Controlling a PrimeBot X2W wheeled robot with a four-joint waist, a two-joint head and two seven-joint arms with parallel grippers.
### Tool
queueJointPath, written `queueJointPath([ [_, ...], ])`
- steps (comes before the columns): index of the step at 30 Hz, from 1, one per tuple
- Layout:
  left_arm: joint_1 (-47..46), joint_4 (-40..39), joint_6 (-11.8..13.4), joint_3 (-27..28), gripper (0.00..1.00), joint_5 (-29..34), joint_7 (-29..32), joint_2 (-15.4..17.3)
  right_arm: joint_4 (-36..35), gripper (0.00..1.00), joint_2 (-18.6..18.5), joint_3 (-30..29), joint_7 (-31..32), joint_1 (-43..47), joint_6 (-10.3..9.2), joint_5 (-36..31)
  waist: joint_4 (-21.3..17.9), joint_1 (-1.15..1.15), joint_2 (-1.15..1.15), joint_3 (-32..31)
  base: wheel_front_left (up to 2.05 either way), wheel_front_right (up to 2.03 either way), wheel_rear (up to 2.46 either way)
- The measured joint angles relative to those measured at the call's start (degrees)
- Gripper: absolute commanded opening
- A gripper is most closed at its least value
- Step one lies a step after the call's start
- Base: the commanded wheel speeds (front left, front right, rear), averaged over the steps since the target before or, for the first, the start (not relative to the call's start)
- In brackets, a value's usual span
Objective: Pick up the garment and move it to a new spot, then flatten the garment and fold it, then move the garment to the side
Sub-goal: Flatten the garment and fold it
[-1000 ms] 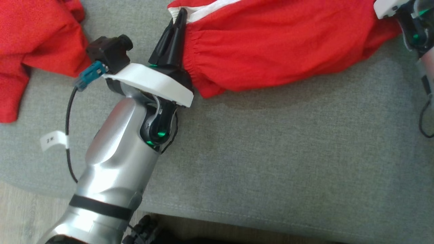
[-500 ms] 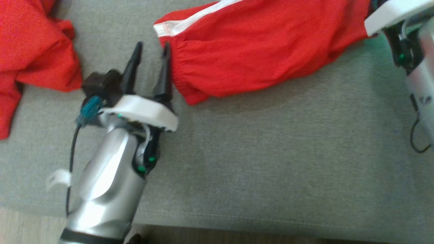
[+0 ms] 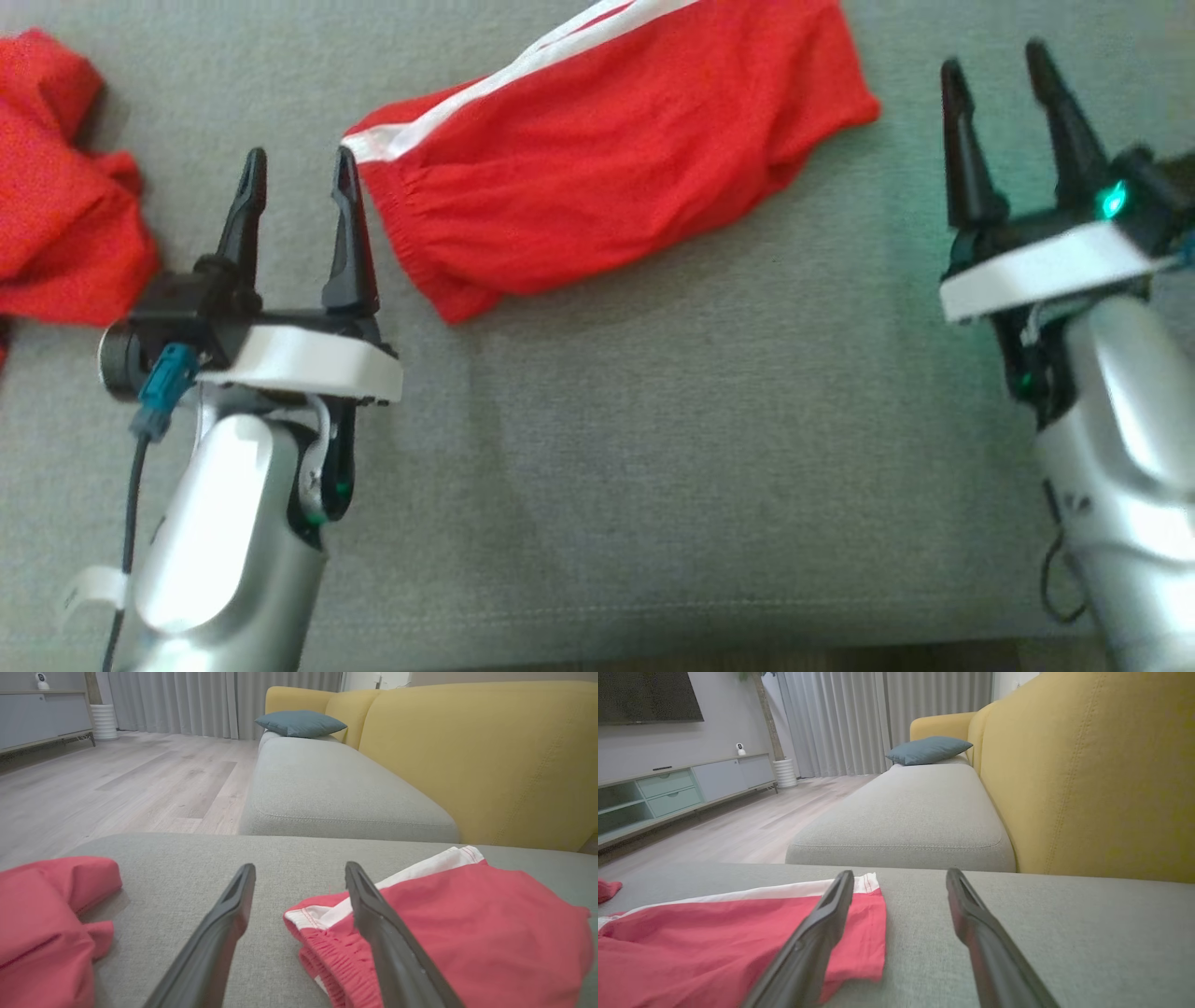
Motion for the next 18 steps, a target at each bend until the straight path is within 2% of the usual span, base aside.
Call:
queueJointPath([
  [10,1.88,0.0,-0.53,0.26,1.0,0.93,0.01,0.97,-10.37,1.0,4.81,-4.38,4.2,12.77,0.0,-5.23,-3.79,0.0,0.0,-3.05,0.0,0.0,0.0],
  [18,3.92,1.11,-0.52,0.36,1.0,1.32,0.01,1.02,-15.63,1.0,6.39,-5.39,7.04,15.4,0.0,-6.31,-4.73,0.0,0.0,-3.4,0.0,0.0,0.0],
])
